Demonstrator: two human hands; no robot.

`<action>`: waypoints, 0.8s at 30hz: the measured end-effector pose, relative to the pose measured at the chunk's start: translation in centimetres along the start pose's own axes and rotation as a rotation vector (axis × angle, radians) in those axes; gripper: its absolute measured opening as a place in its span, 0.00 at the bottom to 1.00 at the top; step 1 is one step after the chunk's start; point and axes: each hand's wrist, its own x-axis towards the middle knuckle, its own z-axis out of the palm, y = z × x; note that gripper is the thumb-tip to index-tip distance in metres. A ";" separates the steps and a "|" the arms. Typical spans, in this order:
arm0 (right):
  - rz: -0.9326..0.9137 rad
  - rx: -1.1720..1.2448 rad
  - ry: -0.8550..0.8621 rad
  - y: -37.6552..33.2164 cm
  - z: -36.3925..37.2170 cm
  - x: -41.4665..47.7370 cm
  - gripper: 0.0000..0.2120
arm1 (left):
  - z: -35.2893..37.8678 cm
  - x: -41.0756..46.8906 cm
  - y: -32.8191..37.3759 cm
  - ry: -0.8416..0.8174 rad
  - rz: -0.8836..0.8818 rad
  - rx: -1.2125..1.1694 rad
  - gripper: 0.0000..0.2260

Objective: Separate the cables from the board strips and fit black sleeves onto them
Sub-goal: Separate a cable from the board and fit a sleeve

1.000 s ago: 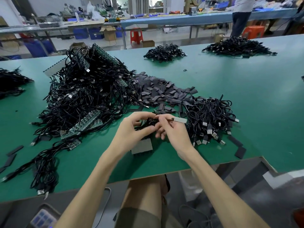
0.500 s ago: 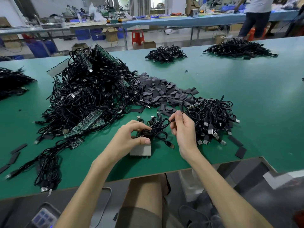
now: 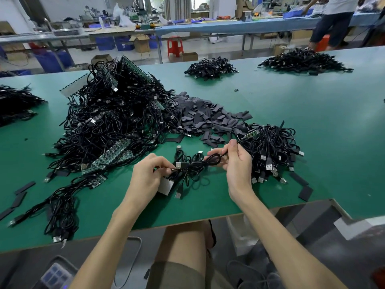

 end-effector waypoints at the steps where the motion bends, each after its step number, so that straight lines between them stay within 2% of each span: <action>1: -0.001 -0.014 0.015 0.0 0.0 0.0 0.19 | 0.3 -0.1 0.1 0.020 0.015 0.011 0.17; 7: 0.024 -0.027 0.043 0.1 0.0 0.0 0.18 | 1.1 -0.1 0.5 0.095 0.003 -0.008 0.21; 10: 0.031 -0.147 -0.005 0.2 0.0 0.2 0.17 | 1.4 -0.3 0.8 0.053 -0.009 0.013 0.17; 12: -0.004 -0.235 -0.061 0.2 0.2 0.2 0.18 | 1.7 -0.2 0.8 0.040 -0.019 0.021 0.13; 14: -0.006 -0.187 -0.165 0.1 0.5 -0.1 0.17 | 2.0 -0.2 0.8 0.076 -0.044 -0.031 0.09; 18: -0.005 -0.295 -0.380 0.6 0.7 -0.3 0.11 | 2.8 -0.1 1.0 0.125 -0.078 -0.080 0.06; 19: -0.004 -0.322 -0.411 0.8 0.7 -0.3 0.12 | 2.8 -0.1 1.1 0.133 -0.078 -0.081 0.05; 21: -0.010 -0.329 -0.424 1.0 0.6 -0.2 0.12 | 2.7 -0.3 1.1 0.115 -0.071 -0.085 0.06; 24: -0.052 -0.315 -0.393 0.9 0.2 0.0 0.05 | 2.3 -0.9 1.3 0.005 -0.078 -0.096 0.09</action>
